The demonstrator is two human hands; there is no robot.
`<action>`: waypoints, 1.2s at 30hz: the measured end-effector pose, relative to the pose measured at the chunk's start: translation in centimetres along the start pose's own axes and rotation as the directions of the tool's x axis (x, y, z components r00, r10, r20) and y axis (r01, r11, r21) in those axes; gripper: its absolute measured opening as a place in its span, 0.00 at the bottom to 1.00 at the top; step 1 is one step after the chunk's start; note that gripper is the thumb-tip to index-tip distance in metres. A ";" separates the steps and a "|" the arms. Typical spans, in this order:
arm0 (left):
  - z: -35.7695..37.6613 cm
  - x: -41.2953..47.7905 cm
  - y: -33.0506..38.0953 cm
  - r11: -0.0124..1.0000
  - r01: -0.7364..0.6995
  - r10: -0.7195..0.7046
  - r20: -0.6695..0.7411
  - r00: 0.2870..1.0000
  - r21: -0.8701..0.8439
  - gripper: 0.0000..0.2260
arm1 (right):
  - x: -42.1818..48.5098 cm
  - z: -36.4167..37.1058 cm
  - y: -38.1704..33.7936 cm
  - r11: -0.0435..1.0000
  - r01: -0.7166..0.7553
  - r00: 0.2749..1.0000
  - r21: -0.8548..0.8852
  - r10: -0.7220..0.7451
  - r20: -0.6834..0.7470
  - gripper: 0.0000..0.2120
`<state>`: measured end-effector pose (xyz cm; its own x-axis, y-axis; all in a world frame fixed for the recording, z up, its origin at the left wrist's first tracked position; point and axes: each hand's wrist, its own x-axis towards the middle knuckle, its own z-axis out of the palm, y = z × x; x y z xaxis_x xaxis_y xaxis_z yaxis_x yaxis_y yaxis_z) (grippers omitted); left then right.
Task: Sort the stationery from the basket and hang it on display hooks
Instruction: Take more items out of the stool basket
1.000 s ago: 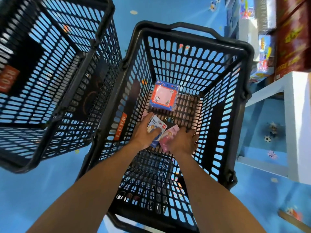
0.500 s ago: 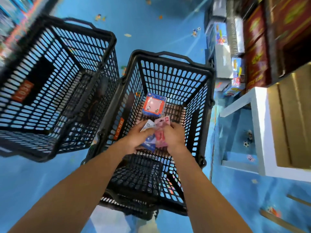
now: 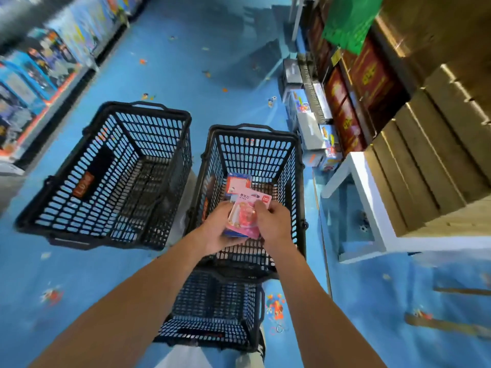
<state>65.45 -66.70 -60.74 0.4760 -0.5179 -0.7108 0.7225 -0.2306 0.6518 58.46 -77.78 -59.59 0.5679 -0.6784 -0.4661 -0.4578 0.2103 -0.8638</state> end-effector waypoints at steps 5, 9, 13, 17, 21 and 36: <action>0.8 -7.5 -1.5 0.999 -0.017 0.014 0.079 0.997 0.029 0.29 | -9.3 -1.8 -0.8 0.997 0.067 0.988 -0.034 -0.071 -0.138 0.07; 2.0 -16.0 -3.9 0.959 -0.097 0.052 0.171 0.984 0.267 0.21 | -19.0 -3.6 0.3 0.980 0.129 0.944 -0.153 -0.168 -0.285 0.10; 5.1 -24.5 -5.6 0.901 -0.200 0.066 0.334 0.940 0.386 0.11 | -28.5 -6.4 0.6 0.987 0.154 0.876 -0.049 -0.159 -0.454 0.11; 10.1 -31.8 -7.5 0.859 -0.265 0.046 0.450 0.892 0.437 0.13 | -36.9 -11.4 0.4 0.979 0.201 0.770 0.012 -0.151 -0.620 0.13; 16.2 -38.8 -11.1 0.832 -0.343 0.016 0.599 0.801 0.436 0.09 | -45.3 -17.5 1.4 0.972 0.232 0.662 0.042 -0.126 -0.738 0.18; 30.3 -74.7 -41.3 0.773 -0.382 -0.497 0.858 0.131 0.506 0.34 | -91.9 -32.0 16.2 0.870 0.489 0.199 0.069 -0.035 -0.979 0.15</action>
<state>-15.15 -43.47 -26.54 -0.7270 -0.6597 -0.1903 0.1228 -0.3976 0.9093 -23.07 -34.54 -24.63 -0.5410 -0.8318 0.1242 -0.0735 -0.1003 -0.9922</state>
